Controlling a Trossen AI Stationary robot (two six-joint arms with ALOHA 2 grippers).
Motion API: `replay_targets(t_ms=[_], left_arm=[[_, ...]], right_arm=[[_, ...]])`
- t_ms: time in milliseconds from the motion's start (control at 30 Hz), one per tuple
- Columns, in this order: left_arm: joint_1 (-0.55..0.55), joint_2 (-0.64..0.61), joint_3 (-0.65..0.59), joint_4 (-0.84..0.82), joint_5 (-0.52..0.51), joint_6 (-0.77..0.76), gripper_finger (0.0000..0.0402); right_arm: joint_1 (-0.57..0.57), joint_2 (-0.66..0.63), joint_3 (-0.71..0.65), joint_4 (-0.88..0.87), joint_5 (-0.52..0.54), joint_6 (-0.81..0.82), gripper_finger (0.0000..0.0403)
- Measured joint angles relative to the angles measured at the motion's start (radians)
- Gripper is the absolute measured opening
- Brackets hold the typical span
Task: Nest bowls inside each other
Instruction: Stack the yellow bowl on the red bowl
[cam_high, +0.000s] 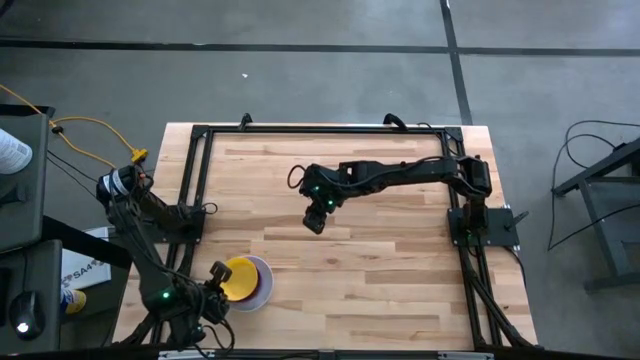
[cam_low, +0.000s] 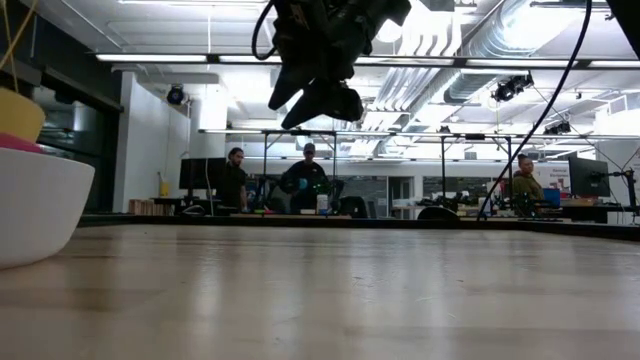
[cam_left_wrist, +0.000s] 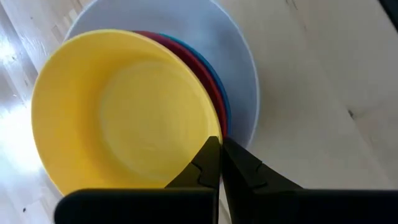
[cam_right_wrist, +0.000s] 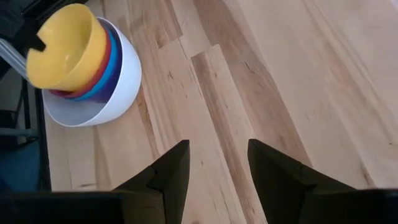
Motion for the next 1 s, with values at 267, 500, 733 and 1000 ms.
replay_targets(t_ms=[267,500,733,1000], left_arm=[[0.000,0.000,-0.005,0.028,0.042,0.046,0.0000],[0.009,0.000,-0.005,0.038,0.051,0.080,0.0017],[0.074,0.000,-0.005,0.052,0.055,0.078,0.0056],[0.107,0.000,-0.003,0.119,0.058,0.127,0.0078]], right_arm=[[-0.002,0.000,0.000,0.036,-0.005,0.025,0.0156],[-0.001,0.000,0.000,0.044,-0.007,0.026,0.0156],[-0.001,0.000,0.000,0.044,-0.008,0.046,0.0156],[0.005,0.000,0.000,0.044,-0.008,0.045,0.0156]])
